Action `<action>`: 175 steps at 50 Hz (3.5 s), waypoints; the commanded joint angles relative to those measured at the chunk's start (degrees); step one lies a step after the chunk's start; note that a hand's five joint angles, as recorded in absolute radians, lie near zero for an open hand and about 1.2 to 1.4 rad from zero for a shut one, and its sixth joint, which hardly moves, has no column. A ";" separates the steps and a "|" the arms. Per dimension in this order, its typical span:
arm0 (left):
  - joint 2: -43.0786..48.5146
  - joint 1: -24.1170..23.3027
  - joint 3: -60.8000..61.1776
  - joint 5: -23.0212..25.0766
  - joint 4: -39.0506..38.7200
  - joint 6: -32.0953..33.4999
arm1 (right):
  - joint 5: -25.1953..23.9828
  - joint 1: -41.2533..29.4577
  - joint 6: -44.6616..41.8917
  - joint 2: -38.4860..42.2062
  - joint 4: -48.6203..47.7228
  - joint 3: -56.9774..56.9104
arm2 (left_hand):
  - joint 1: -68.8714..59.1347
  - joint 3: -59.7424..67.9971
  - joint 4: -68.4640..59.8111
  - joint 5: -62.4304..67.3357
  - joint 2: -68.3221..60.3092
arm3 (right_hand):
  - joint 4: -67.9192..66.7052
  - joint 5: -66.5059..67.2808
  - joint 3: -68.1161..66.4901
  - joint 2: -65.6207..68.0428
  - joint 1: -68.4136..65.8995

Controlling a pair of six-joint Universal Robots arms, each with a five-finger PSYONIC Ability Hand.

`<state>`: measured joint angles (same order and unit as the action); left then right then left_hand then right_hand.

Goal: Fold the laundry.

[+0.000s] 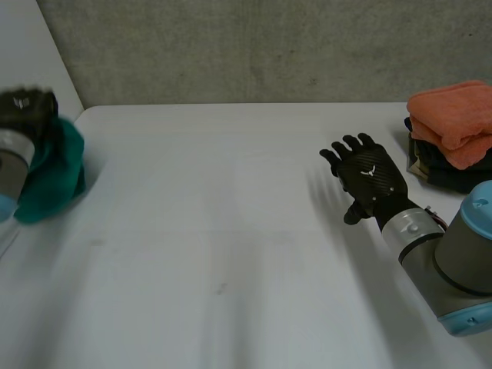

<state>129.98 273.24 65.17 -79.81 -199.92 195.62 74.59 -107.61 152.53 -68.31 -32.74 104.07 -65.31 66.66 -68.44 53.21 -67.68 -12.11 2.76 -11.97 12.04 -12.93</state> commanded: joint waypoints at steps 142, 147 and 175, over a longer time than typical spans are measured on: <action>-36.21 -2.45 14.37 18.11 43.65 6.17 | 12.86 -1.90 -19.28 -15.63 42.23 -29.18 | -14.69 13.34 -11.56 16.79 -12.32 | -67.89 67.24 -68.03 67.96 -67.07; -26.74 -3.68 13.15 16.36 42.60 6.88 | 13.04 -4.89 -19.99 -7.91 42.41 -31.20 | -14.69 13.34 -11.56 16.79 -12.32 | -67.89 67.24 -68.03 67.96 -67.07; -15.72 -13.00 1.80 1.23 -10.40 -7.71 | 18.41 -4.71 4.44 13.11 -12.27 -46.42 | -14.69 13.34 -11.56 16.79 -12.32 | -67.89 67.24 -68.03 67.96 -67.07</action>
<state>116.46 260.85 59.20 -79.70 -207.27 188.59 94.87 -111.85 155.07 -53.74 -48.56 53.69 -66.14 68.15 -68.73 54.98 -68.52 -68.72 58.62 -68.22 67.79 -65.11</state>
